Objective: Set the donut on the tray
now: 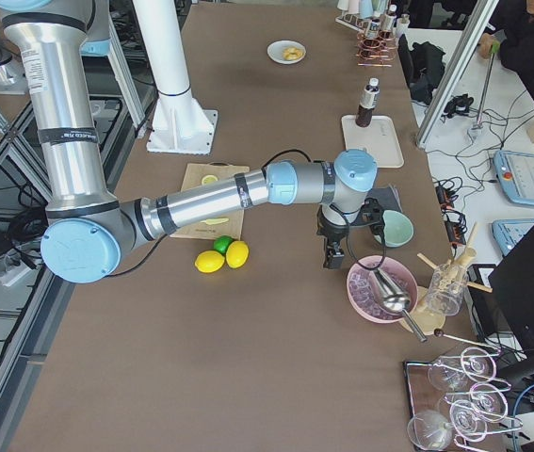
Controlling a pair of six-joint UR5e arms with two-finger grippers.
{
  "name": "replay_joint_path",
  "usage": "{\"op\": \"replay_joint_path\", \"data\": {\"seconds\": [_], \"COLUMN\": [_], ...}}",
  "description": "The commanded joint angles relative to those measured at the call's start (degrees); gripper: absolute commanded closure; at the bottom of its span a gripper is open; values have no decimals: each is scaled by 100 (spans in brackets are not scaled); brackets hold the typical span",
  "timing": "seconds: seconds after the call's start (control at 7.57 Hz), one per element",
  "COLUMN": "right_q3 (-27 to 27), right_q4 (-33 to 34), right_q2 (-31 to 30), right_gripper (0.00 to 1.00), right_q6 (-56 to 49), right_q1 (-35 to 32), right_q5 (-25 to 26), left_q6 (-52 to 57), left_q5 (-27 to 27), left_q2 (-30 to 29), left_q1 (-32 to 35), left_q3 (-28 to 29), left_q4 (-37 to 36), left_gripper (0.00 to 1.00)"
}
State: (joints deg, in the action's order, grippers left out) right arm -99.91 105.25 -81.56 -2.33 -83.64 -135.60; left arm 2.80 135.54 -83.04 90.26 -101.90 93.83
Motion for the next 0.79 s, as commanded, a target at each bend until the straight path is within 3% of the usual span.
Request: {"op": "replay_joint_path", "data": {"seconds": [0.0,0.26,0.66], "right_q3": [-55,-37,24], "right_q4": [4,-13,-644], "right_q2": [-35,-27,-246], "right_gripper": [0,0,0], "right_q6": [-4,-4,13], "right_q1": [6,102,137], "right_q5": [-19,-19,-27], "left_q6": [-51,-1101,-2496], "left_q5": [8,-36,60], "left_q2": [181,410,534], "left_q1": [-61,-568,-1175], "left_q3": [-40,81,854], "left_q4": [108,1149,3196], "left_gripper": [2,2,2]}}
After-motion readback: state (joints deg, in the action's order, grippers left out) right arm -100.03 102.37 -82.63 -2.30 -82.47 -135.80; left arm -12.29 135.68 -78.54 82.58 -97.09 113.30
